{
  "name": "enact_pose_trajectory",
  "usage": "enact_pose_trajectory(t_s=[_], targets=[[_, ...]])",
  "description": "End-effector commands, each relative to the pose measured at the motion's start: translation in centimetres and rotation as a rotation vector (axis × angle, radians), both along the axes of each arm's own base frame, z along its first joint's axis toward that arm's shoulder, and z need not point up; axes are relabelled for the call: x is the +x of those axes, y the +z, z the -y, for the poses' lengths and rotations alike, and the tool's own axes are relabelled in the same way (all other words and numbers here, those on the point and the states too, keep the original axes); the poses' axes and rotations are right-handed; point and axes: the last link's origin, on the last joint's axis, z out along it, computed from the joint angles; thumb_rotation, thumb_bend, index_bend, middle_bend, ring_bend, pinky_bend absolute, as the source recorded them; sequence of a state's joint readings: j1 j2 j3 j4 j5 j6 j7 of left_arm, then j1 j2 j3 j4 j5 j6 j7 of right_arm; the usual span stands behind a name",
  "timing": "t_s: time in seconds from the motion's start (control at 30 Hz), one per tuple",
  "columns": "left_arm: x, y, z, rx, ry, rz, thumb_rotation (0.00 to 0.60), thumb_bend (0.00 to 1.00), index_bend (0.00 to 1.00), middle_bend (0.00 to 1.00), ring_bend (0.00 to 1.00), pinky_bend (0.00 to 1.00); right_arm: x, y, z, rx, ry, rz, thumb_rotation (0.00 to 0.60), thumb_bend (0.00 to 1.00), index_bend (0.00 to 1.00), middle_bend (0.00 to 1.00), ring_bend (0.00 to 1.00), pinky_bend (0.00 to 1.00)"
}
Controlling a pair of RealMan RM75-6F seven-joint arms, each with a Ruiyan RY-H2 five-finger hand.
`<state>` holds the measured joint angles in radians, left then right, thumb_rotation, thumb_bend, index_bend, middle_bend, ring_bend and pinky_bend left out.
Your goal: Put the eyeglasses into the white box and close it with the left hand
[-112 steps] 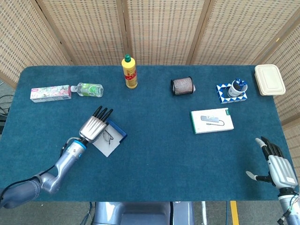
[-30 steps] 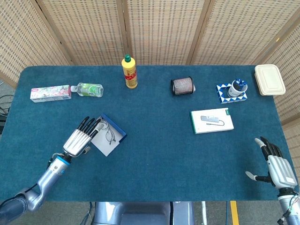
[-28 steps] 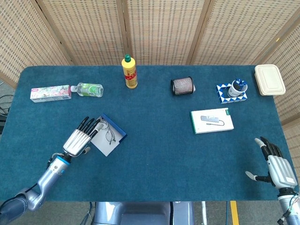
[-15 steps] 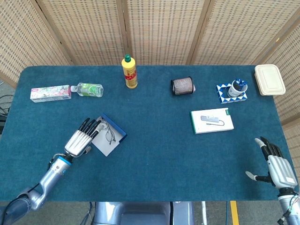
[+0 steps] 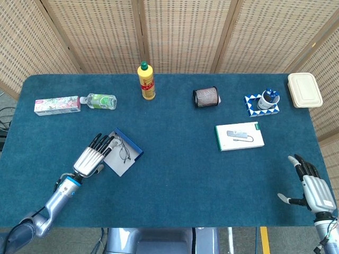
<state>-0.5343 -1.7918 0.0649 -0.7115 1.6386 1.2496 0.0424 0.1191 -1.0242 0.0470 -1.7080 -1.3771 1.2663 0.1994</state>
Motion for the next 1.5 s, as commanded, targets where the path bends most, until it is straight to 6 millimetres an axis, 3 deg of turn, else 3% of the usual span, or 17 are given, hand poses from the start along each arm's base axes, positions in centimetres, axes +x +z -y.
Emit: enact_pose_trajectory(t_s=[0.03, 0.27, 1.5], targets=[[0.0, -0.1, 0.0, 0.001, -0.001, -0.007, 0.600, 0.26, 0.00, 0.00, 0.00, 0.00, 0.0, 0.0, 0.0, 0.000, 0.000, 0.000, 0.600, 0.00, 0.00, 0.00, 0.00, 0.00], [-0.1, -0.2, 0.0, -0.003, 0.001, -0.009, 0.600, 0.35, 0.00, 0.00, 0.00, 0.00, 0.0, 0.0, 0.0, 0.000, 0.000, 0.002, 0.600, 0.00, 0.00, 0.00, 0.00, 0.00], [-0.3, -1.1, -0.6, -0.029, 0.030, -0.024, 0.600, 0.38, 0.00, 0.00, 0.00, 0.00, 0.0, 0.0, 0.0, 0.000, 0.001, 0.002, 0.600, 0.00, 0.00, 0.00, 0.00, 0.00]])
